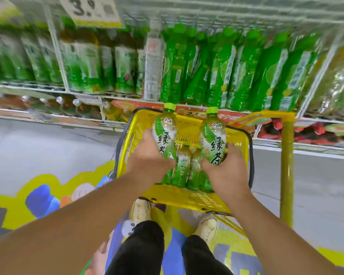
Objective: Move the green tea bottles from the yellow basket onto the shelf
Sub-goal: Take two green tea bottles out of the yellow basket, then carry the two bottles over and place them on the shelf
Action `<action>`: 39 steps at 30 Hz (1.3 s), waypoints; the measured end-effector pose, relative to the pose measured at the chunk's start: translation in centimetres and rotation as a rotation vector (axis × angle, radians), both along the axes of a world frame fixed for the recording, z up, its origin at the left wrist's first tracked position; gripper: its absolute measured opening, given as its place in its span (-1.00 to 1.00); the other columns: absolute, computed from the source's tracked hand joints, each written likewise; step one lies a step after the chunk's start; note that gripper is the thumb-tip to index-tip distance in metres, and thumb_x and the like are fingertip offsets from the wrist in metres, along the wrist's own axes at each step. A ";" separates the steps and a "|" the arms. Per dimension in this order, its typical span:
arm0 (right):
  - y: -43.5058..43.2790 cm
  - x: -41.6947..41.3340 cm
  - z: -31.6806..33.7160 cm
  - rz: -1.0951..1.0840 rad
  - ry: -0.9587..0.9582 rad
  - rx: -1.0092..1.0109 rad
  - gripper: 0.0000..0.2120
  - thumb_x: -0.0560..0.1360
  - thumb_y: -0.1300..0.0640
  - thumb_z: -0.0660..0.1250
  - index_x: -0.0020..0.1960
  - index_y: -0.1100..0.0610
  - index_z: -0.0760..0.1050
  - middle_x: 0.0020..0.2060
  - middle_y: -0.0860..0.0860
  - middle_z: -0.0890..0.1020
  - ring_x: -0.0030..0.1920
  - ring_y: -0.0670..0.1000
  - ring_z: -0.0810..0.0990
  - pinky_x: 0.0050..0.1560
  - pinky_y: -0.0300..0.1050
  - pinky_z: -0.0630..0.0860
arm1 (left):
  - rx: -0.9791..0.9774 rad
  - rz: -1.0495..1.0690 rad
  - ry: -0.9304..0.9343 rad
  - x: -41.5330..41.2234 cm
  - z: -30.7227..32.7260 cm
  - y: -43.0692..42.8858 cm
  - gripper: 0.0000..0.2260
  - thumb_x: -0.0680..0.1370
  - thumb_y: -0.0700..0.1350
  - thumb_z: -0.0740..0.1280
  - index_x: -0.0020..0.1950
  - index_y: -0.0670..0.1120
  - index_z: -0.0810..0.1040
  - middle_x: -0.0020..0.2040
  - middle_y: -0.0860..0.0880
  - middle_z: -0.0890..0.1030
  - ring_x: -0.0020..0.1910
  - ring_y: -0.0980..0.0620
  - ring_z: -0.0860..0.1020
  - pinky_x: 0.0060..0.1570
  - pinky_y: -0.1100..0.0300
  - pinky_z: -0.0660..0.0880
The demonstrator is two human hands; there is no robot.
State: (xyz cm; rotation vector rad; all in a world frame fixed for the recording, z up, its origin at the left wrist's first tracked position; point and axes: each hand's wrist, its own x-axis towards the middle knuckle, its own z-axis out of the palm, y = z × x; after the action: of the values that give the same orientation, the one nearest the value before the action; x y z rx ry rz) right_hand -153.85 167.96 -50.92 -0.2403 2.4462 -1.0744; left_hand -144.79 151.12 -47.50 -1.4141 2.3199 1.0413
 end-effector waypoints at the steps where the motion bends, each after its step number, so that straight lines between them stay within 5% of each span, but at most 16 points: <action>1: 0.1 0.3 2.1 -0.001 0.009 -0.008 -0.66 0.34 0.09 0.55 0.02 -0.03 0.47 -0.10 -0.05 0.61 -0.16 -0.13 0.57 -0.29 -0.36 0.37 | -0.021 -0.003 0.007 0.2 2.1 0.2 -0.35 0.35 -0.04 0.54 0.30 0.03 0.24 -0.24 0.17 0.36 -0.33 0.07 0.43 -0.34 0.16 0.31; 6: 0.9 1.5 12.6 -0.021 0.066 -0.085 -0.69 0.36 0.22 0.54 -0.05 0.02 0.45 -0.24 -0.19 0.49 -0.25 -0.48 0.46 -0.32 -0.55 0.33 | -0.088 0.033 0.121 1.7 12.0 0.8 -0.40 0.34 -0.05 0.54 0.24 -0.02 0.27 -0.14 0.07 0.42 -0.14 -0.06 0.39 -0.14 0.10 0.32; 9: 1.0 1.7 17.0 -0.014 0.099 -0.111 -0.69 0.34 0.17 0.54 0.01 0.03 0.50 -0.18 -0.08 0.60 -0.21 -0.29 0.56 -0.31 -0.48 0.39 | -0.115 0.035 0.226 3.1 16.7 1.0 -0.29 0.29 -0.05 0.56 0.33 -0.04 0.28 -0.01 0.01 0.51 -0.06 -0.09 0.49 -0.06 0.04 0.47; 14: 0.5 2.7 22.9 0.020 0.180 -0.124 -0.45 0.26 -0.19 0.45 0.17 -0.01 0.47 0.01 0.00 0.60 -0.01 0.05 0.60 -0.02 0.03 0.59 | -0.201 0.083 0.293 5.9 23.6 1.8 -0.20 0.28 -0.01 0.54 0.43 -0.05 0.24 0.05 0.01 0.56 -0.06 -0.06 0.50 -0.11 0.05 0.45; 20: -1.3 4.8 31.4 0.137 0.211 -0.189 -0.60 0.40 0.04 0.54 0.04 -0.01 0.34 -0.06 -0.05 0.41 -0.07 -0.01 0.45 -0.03 -0.11 0.38 | -0.274 0.183 0.304 9.9 30.6 1.6 -0.17 0.31 0.04 0.53 0.48 0.00 0.21 0.27 -0.03 0.55 0.21 -0.13 0.54 0.01 0.03 0.42; 26: -6.2 7.2 36.3 0.256 0.305 -0.249 -0.61 0.31 -0.08 0.51 0.07 -0.03 0.49 -0.06 -0.03 0.55 -0.08 0.01 0.56 -0.04 0.04 0.56 | -0.288 0.312 0.396 14.2 35.4 -1.3 -0.22 0.28 0.07 0.53 0.43 0.00 0.28 0.23 0.02 0.58 0.18 -0.11 0.55 0.00 0.05 0.47; 32: -12.8 11.3 40.4 0.381 0.358 -0.293 -0.60 0.34 -0.02 0.55 0.09 0.03 0.51 -0.07 -0.03 0.54 -0.03 0.03 0.54 0.01 0.01 0.51 | -0.310 0.451 0.446 20.7 37.8 -6.2 -0.17 0.19 0.12 0.49 0.40 -0.01 0.29 0.18 0.01 0.60 0.12 -0.10 0.59 0.01 0.07 0.49; 35: -16.3 14.3 42.1 0.456 0.383 -0.306 -0.64 0.37 0.05 0.55 0.03 0.01 0.43 -0.09 -0.06 0.49 -0.01 0.04 0.49 0.01 -0.02 0.43 | -0.335 0.509 0.453 24.1 38.8 -9.1 -0.34 0.19 0.09 0.51 0.21 0.06 0.31 0.06 0.07 0.57 0.05 -0.07 0.58 0.01 0.05 0.52; 39: -21.8 18.3 43.5 0.569 0.405 -0.293 -0.48 0.40 0.01 0.53 0.28 0.11 0.47 0.09 -0.01 0.52 0.22 0.11 0.48 0.17 -0.05 0.41 | -0.343 0.581 0.478 28.2 40.0 -13.3 -0.27 0.19 0.08 0.51 0.30 0.00 0.35 0.12 0.02 0.59 0.07 -0.10 0.58 0.04 0.04 0.53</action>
State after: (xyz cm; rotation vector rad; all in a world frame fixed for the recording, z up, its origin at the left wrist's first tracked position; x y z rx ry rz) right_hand -135.53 146.13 -7.40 -1.2686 2.2935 -1.1869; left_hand -116.62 137.77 -7.48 -2.2859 2.5615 1.2825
